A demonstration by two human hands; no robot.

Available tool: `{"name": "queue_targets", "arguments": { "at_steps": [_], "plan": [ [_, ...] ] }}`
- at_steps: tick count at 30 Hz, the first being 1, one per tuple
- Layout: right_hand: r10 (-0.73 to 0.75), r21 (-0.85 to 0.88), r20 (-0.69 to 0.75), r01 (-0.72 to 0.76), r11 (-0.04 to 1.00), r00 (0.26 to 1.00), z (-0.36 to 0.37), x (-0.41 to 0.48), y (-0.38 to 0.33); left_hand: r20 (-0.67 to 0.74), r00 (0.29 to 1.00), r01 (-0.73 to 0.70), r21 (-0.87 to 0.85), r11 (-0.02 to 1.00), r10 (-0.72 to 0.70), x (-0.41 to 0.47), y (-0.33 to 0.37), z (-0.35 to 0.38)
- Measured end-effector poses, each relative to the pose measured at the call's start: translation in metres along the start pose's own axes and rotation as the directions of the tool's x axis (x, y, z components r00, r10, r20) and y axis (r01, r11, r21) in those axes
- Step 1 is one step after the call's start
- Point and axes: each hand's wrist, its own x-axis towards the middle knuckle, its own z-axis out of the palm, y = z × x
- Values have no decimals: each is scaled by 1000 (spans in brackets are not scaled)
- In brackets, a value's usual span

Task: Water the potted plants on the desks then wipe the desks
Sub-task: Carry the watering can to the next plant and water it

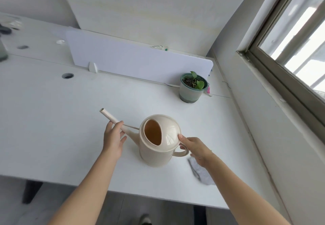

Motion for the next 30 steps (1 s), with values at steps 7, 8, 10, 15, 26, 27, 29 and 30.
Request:
{"name": "queue_targets", "arguments": {
  "at_steps": [7, 8, 10, 15, 26, 27, 29, 30],
  "plan": [
    [-152, 134, 26, 147, 980, 988, 65, -86, -2, 5, 995, -97, 37, 995, 97, -88, 41, -88],
    [-162, 138, 30, 156, 978, 986, 74, -99, -1, 6, 993, -116, 41, 992, 116, -102, 46, -100],
    [-174, 148, 63, 163, 975, 983, 90, -121, 0, -10, 988, -152, 33, 988, 153, -128, 55, -121],
    [-190, 127, 164, 170, 977, 968, 138, -167, -6, -88, 969, -233, 6, 972, 233, -184, 77, -186],
    [-252, 30, 374, 259, 965, 893, 292, -208, -52, -350, 875, -325, 88, 942, 334, -249, 147, -339],
    [-263, 36, 384, 270, 962, 885, 309, -209, -57, -359, 868, -330, 99, 939, 343, -251, 156, -353],
    [-271, 40, 404, 279, 960, 874, 343, -214, -67, -373, 855, -346, 109, 932, 361, -255, 174, -384],
    [-277, 41, 413, 286, 957, 868, 359, -217, -72, -379, 848, -353, 114, 928, 370, -256, 183, -398]
  ]
}}
